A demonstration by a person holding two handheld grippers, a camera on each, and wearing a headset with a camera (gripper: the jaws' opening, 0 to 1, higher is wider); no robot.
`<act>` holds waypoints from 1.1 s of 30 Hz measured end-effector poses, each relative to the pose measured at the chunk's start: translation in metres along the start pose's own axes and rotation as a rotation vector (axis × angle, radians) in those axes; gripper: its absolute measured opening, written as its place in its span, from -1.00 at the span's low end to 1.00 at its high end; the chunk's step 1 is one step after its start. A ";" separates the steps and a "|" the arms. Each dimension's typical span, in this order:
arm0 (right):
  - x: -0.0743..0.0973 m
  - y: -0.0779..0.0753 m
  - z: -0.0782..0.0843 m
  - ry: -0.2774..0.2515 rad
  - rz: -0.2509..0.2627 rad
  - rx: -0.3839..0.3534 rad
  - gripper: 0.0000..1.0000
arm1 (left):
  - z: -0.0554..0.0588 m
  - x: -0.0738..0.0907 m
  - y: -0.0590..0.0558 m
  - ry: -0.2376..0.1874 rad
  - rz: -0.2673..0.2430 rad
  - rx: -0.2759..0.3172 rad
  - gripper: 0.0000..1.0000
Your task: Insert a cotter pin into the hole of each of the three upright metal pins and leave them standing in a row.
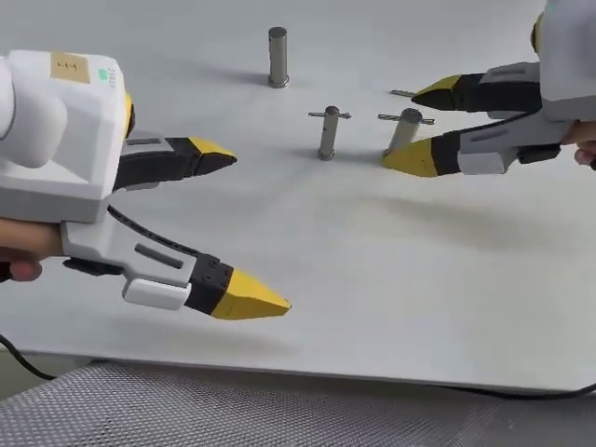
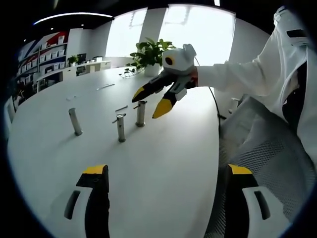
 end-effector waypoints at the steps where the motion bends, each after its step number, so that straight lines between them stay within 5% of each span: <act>1: 0.004 0.003 -0.002 -0.007 0.005 0.001 0.18 | -0.002 -0.001 -0.002 -0.007 -0.005 0.000 0.96; 9: 0.033 0.029 -0.005 -0.052 0.026 -0.117 0.44 | -0.009 0.002 0.000 -0.039 -0.032 0.001 0.96; 12: 0.039 0.030 0.006 -0.020 0.077 -0.176 0.57 | -0.010 0.003 0.000 -0.043 -0.038 -0.002 0.97; 20: 0.054 0.047 0.024 0.007 0.107 -0.225 0.80 | -0.013 0.004 0.002 -0.060 -0.062 0.005 0.98; 25: 0.062 0.054 0.030 0.051 0.149 -0.187 0.96 | -0.018 0.008 0.014 -0.095 -0.113 0.012 0.98; 33: 0.071 0.062 0.030 0.055 0.155 -0.209 0.97 | -0.048 0.016 0.056 -0.253 -0.222 0.064 0.94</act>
Point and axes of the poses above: the centre of the closed fingertips' face, and the gripper's own axes: x roughly backward along the fingers, y roughly to its left, z roughly out of its underside, the point moved 6 cm from there along x, roughly backward along the fingers, and after that the axes turned 7 degrees about z, right-handed, at the moved point
